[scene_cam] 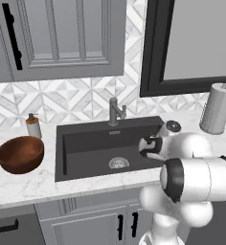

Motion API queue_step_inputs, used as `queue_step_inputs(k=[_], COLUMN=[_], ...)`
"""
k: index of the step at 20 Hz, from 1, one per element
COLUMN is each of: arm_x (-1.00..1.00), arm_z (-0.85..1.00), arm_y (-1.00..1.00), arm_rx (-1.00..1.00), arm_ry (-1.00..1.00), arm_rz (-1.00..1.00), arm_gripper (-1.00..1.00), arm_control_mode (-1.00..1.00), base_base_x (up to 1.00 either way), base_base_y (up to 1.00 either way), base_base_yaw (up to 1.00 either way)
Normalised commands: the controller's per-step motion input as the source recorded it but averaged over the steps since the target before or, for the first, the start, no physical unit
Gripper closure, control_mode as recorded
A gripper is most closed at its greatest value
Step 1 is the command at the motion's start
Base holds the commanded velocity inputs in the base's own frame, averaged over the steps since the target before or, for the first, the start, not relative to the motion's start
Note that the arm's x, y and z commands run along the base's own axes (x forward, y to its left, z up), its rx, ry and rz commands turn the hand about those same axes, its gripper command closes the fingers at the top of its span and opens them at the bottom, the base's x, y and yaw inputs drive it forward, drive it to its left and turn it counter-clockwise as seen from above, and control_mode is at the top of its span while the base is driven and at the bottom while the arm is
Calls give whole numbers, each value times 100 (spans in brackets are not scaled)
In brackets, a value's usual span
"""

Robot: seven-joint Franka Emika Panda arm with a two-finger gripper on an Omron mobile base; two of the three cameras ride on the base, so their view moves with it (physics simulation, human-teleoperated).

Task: Pick the eggplant from the sink and place it in the bowl. Then pick the bowl and place it in the microwave. Then close the microwave door and press the start button.

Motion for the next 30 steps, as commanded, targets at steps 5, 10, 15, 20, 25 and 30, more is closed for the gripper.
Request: queue_step_inputs(k=[5, 10, 15, 20, 25, 30], arm_x=[-5, -42, -76, -86, -40, -27], arm_z=[100, 98, 31, 12, 40, 17], arm_y=[-10, 0, 7, 46, 85, 98], arm_rx=[21, 17, 5, -1, 0, 0], arm_ry=[2, 7, 6, 6, 12, 13], arm_rz=[-10, -5, -2, 0, 0, 0], arm_gripper=[100, 100, 100, 100, 100, 100], arm_control_mode=[-100, -100, -100, -100, -100, -100], base_base_x=[0, 0, 0, 0, 0, 0], base_base_y=[0, 0, 0, 0, 0, 0], base_base_yaw=[0, 0, 0, 0, 0, 0])
